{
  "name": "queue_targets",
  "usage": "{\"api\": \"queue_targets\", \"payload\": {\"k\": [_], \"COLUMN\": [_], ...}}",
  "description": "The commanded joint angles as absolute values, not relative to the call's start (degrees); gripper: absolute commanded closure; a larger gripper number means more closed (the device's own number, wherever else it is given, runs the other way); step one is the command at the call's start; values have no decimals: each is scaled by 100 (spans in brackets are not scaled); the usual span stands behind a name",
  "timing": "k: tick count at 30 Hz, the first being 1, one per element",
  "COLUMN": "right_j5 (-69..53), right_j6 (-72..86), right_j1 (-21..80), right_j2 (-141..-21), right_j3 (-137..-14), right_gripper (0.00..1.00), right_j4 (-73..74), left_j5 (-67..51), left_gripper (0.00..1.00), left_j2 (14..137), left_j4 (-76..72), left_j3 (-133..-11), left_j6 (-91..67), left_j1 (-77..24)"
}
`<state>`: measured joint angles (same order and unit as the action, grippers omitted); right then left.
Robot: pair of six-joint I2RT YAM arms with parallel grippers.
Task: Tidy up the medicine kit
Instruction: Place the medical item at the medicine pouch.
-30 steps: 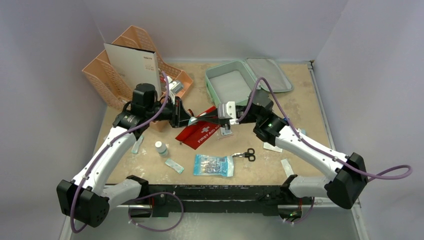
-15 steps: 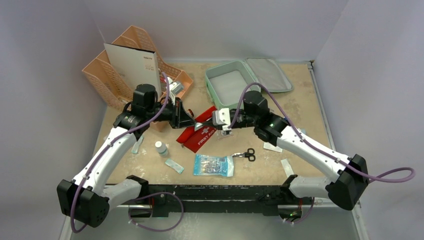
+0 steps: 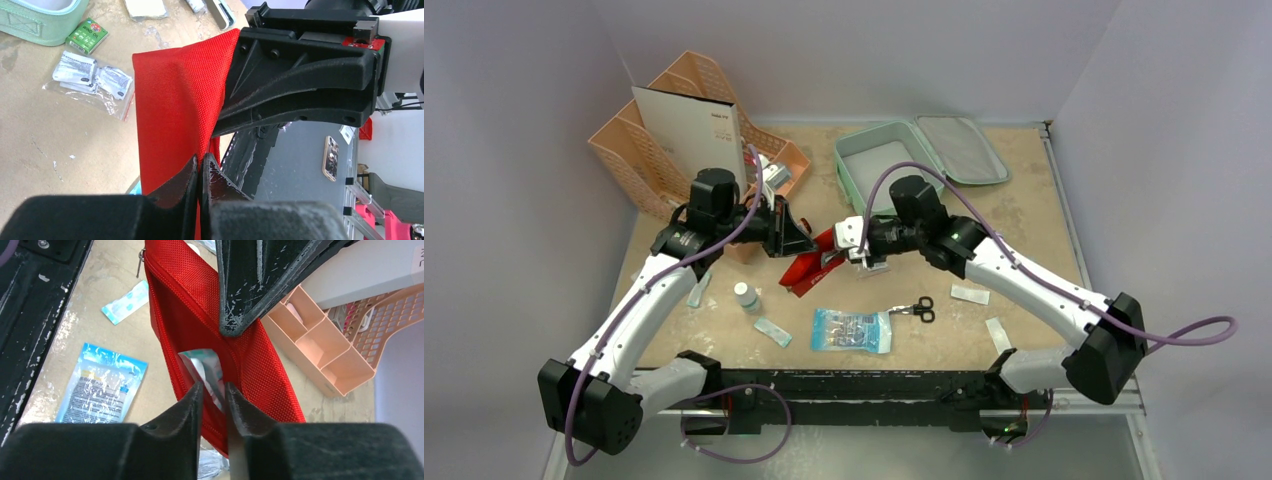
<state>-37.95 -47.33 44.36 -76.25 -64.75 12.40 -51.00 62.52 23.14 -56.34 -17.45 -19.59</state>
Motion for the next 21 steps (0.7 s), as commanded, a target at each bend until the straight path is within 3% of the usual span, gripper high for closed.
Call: {"api": "queue_targets", "payload": {"k": [1, 7, 12, 15, 21], "right_j5": [-3736, -3870, -2978, -1877, 581], "right_j6": [-4377, -3068, -677, 659, 1655], "right_j1": [4469, 4465, 4470, 4463, 4350], "right_j2": [-7520, -7303, -6905, -6554, -6033], "right_j3": [-6734, -6921, -6807, -6403, -5579], "right_gripper": [72, 68, 67, 67, 65], "right_j4": [1307, 1078, 980, 955, 1554], "left_j5": [-5051, -4502, -3614, -3276, -2761], "left_gripper": [100, 100, 100, 100, 100], "left_j2": [6231, 6212, 6134, 6059, 5878], "left_j4": [2127, 2390, 2681, 2750, 2866], "left_j3": [-5663, -5737, -5818, -5832, -5828], "left_j6": [-1771, -1640, -1537, -1521, -1440], "left_j1": [-1978, -1978, -1973, -1970, -1970]}}
